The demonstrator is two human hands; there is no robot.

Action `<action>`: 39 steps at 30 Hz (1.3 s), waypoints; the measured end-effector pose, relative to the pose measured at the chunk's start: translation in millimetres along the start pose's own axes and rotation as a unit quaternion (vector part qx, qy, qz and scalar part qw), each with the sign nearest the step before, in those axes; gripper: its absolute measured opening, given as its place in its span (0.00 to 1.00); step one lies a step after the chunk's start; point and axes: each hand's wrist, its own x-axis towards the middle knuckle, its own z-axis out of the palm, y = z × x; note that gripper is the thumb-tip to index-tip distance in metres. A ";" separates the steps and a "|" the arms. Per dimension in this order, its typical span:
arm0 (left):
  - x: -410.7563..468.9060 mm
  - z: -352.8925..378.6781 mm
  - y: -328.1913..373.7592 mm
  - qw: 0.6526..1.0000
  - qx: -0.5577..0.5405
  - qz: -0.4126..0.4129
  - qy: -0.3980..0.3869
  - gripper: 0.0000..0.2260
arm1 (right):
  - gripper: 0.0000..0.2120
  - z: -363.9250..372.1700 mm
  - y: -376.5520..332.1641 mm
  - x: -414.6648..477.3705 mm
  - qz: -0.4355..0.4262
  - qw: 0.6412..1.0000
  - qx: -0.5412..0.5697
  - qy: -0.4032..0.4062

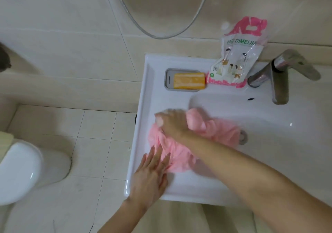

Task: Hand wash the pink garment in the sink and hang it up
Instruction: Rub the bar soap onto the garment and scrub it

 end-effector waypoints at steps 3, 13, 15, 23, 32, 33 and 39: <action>-0.8 -3.1 -1.4 1.000 -0.010 0.006 0.000 0.23 | 0.06 -2.5 -5.2 6.7 0.097 0.995 0.018 -0.004; -8.4 -4.2 -4.9 1.000 0.004 0.017 -0.002 0.23 | 0.03 -9.6 -17.1 -9.3 0.118 0.989 0.050 -0.078; -9.0 -0.7 -5.2 1.000 0.008 0.013 -0.011 0.21 | 0.05 -3.7 -40.8 -64.1 0.017 0.995 0.081 -0.058; -9.1 -7.2 -4.7 1.000 -0.006 0.006 -0.016 0.22 | 0.02 -11.2 -28.9 -27.5 0.074 0.991 0.060 -0.098; -7.7 -6.1 -6.4 1.000 -0.018 0.006 -0.022 0.22 | 0.06 -15.2 -17.3 -13.6 0.100 0.987 0.058 -0.113; -7.4 -5.5 -6.4 1.000 -0.020 0.005 -0.019 0.20 | 0.02 -8.1 -34.6 -47.5 0.045 0.990 0.085 -0.101; -7.6 -8.7 -7.1 0.999 0.002 0.015 -0.033 0.23 | 0.06 -8.3 16.1 27.5 0.120 0.988 -0.058 -0.079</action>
